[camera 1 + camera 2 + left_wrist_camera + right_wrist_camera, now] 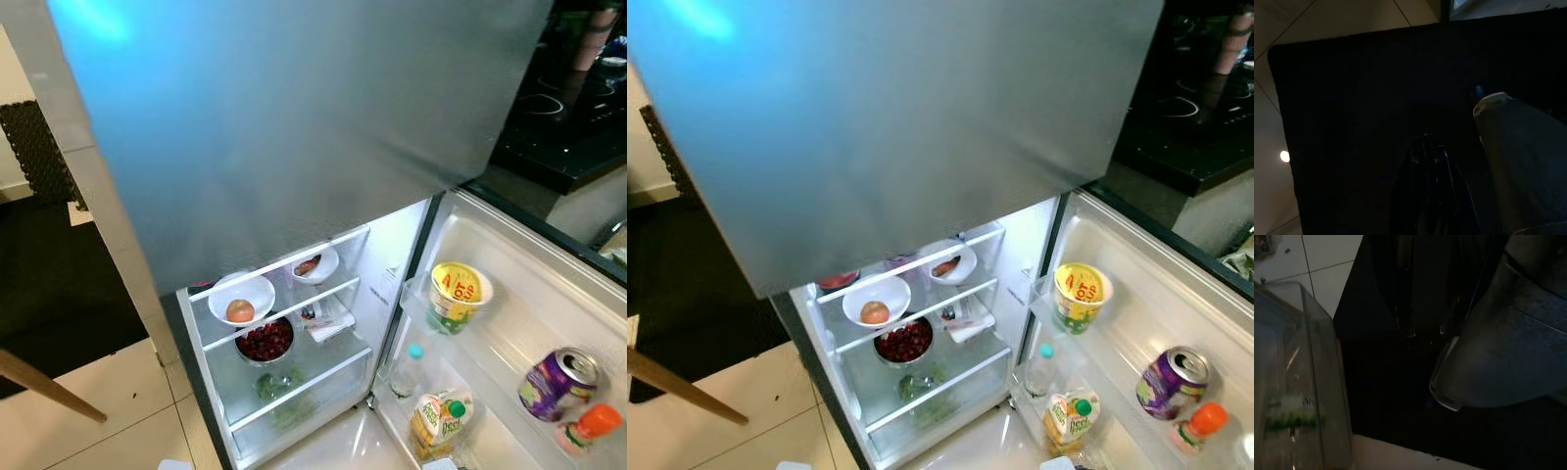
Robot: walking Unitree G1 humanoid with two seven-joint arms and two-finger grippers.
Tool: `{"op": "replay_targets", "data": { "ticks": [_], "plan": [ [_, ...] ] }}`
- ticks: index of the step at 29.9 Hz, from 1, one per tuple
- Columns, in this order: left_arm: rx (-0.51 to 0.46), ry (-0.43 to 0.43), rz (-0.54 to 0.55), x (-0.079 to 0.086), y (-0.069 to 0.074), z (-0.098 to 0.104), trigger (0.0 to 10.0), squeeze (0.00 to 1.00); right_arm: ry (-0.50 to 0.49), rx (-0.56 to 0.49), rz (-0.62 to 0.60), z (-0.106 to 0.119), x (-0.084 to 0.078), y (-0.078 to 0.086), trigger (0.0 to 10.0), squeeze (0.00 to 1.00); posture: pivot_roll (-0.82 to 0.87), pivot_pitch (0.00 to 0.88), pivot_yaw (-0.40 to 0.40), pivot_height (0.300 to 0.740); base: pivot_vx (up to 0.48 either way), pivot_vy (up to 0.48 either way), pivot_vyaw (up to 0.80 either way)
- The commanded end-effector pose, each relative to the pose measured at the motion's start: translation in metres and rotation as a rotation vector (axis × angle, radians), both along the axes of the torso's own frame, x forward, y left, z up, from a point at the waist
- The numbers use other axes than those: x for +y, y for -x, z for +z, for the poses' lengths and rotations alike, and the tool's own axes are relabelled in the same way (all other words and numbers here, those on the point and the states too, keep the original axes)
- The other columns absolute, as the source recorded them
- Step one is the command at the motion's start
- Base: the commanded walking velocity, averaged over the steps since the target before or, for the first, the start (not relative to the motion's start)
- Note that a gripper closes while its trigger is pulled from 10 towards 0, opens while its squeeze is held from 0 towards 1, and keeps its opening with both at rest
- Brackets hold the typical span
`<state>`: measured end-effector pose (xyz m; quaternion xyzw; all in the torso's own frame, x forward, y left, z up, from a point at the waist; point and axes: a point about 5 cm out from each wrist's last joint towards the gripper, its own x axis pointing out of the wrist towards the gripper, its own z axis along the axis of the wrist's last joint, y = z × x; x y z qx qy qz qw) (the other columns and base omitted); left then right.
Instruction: Restocking fridge
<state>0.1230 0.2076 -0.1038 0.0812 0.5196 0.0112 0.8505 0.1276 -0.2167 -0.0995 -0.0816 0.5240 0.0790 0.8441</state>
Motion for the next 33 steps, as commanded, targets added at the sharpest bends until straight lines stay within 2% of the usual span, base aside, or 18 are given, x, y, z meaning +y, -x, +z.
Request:
{"op": "replay_targets", "data": {
  "ticks": [1, 33],
  "plan": [
    [0.047, 0.0, 0.009, 0.0005, 0.0118, -0.0038, 10.0, 0.0, 0.005, 0.03, 0.014, -0.0023, -0.0002, 0.0068, 10.0, 0.0, -0.04, 0.001, 0.001, 0.74, -0.304, 0.0, 0.0],
    [0.05, 0.008, 0.012, -0.0011, 0.0117, -0.0041, 10.0, 0.0, 0.002, 0.04, 0.008, -0.0034, 0.0014, 0.0091, 10.0, 0.0, -0.05, 0.005, 0.002, 0.74, -0.313, 0.0, 0.0]
  ]
}}
